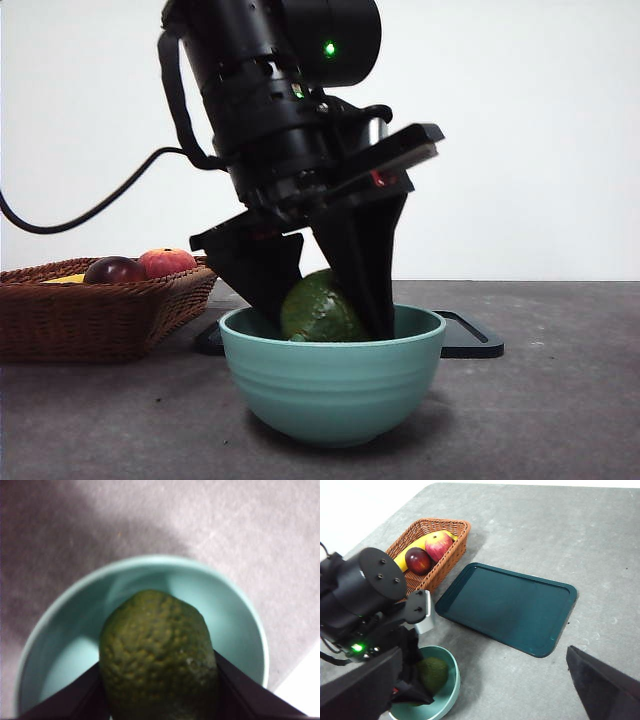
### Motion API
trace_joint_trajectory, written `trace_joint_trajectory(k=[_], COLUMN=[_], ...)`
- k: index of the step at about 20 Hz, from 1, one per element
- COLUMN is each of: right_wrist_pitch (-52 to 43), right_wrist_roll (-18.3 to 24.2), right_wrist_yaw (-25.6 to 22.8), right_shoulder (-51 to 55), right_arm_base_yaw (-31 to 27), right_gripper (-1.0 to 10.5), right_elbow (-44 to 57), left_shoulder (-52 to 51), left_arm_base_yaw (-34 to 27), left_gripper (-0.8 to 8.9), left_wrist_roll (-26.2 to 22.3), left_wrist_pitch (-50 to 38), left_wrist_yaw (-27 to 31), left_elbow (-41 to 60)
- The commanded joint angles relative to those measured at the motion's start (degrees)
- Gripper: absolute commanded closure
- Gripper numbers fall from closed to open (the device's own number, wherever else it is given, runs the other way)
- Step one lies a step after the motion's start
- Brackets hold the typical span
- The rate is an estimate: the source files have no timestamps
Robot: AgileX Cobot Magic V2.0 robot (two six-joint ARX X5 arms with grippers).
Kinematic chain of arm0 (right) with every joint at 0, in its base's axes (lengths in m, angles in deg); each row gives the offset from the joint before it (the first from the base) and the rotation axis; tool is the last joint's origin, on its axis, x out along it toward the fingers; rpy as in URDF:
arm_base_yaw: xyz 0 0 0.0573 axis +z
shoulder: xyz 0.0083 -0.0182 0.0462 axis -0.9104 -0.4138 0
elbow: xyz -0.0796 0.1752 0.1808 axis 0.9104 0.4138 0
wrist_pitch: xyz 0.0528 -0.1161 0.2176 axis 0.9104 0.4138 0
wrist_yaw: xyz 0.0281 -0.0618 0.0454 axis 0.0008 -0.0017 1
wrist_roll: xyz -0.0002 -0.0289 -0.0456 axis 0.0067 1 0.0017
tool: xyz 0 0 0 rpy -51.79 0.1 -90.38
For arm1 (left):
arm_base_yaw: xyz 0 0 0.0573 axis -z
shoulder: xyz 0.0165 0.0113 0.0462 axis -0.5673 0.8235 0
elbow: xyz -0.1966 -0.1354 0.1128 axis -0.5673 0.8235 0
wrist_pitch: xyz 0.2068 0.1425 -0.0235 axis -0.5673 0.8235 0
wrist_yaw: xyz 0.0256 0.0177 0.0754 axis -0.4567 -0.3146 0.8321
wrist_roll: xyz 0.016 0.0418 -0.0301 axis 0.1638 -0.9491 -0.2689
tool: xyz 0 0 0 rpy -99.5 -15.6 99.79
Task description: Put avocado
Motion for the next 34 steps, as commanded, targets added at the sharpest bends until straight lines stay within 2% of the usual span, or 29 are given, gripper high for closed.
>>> trace_joint_trajectory(k=[1, 12, 13, 15, 16, 20, 22, 24, 29, 34], right_wrist_pitch=[-0.3, -0.4, -0.4, -0.4, -0.3, -0.4, -0.4, -0.4, -0.4, -0.3], right_wrist_roll=[-0.6, -0.6, -0.6, -0.6, -0.6, -0.6, -0.6, -0.6, -0.6, -0.6], right_wrist_yaw=[0.1, 0.0, 0.0, 0.0, 0.0, 0.0, 0.0, 0.0, 0.0, 0.0], right_shoulder=[-0.2, -0.2, -0.2, -0.2, -0.2, -0.2, -0.2, -0.2, -0.2, -0.3], right_arm_base_yaw=[0.2, 0.2, 0.2, 0.2, 0.2, 0.2, 0.2, 0.2, 0.2, 0.2], right_gripper=[4.2, 4.2, 4.2, 4.2, 4.2, 4.2, 4.2, 4.2, 4.2, 4.2], right_elbow=[-0.9, -0.9, -0.9, -0.9, -0.9, -0.9, -0.9, -0.9, -0.9, -0.9], left_shoulder=[1.6, 4.3, 4.3, 4.3, 4.3, 3.1, 1.3, -1.8, -11.4, -26.4], left_arm_base_yaw=[1.1, 1.9, 1.9, 1.9, 1.9, 1.9, 2.1, 2.2, 2.2, 2.1], left_gripper=[6.61, 6.52, 5.94, 3.92, 3.54, 3.44, 3.39, 2.72, 2.75, 2.79], left_wrist_roll=[-0.1, 0.0, 0.0, -0.1, -0.1, -0.1, -0.1, -0.3, -1.2, -5.1], left_wrist_pitch=[-0.8, -0.9, -0.9, -1.2, -1.2, -0.6, -0.5, 0.0, 3.6, 9.4], left_wrist_yaw=[0.3, 0.3, 0.3, 0.3, 0.3, 0.2, 0.0, 0.0, 0.3, 10.3], left_elbow=[-1.1, -1.1, -1.1, -1.1, -1.1, -2.1, -2.7, -2.8, -2.8, -2.8])
